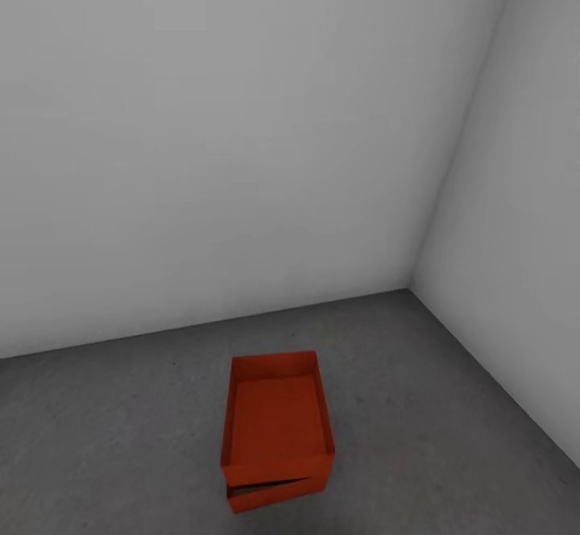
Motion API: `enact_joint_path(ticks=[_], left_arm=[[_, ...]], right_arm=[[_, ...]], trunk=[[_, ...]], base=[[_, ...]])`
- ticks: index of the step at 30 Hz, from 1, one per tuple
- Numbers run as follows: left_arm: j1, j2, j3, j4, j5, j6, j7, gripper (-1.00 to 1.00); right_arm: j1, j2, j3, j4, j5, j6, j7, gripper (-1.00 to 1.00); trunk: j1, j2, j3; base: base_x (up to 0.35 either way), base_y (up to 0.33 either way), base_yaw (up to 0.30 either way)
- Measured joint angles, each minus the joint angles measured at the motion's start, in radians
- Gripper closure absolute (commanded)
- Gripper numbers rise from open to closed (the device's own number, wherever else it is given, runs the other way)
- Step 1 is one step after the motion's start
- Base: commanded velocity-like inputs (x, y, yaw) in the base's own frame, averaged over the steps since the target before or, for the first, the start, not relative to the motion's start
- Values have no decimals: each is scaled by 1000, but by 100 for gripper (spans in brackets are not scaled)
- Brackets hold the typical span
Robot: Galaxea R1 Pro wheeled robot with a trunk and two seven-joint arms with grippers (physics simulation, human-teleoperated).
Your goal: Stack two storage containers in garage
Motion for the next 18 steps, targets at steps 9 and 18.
enact_joint_path(ticks=[9, 18], left_arm=[[0, 0, 0, 0, 0, 0, 0, -100], [0, 0, 0, 0, 1, 0, 0, -100]], right_arm=[[0, 0, 0, 0, 0, -2, 0, -100], [0, 0, 1, 0, 0, -2, 0, -100]], trunk=[[0, 0, 14], [0, 0, 29]], base=[[0, 0, 0], [0, 0, 0]])
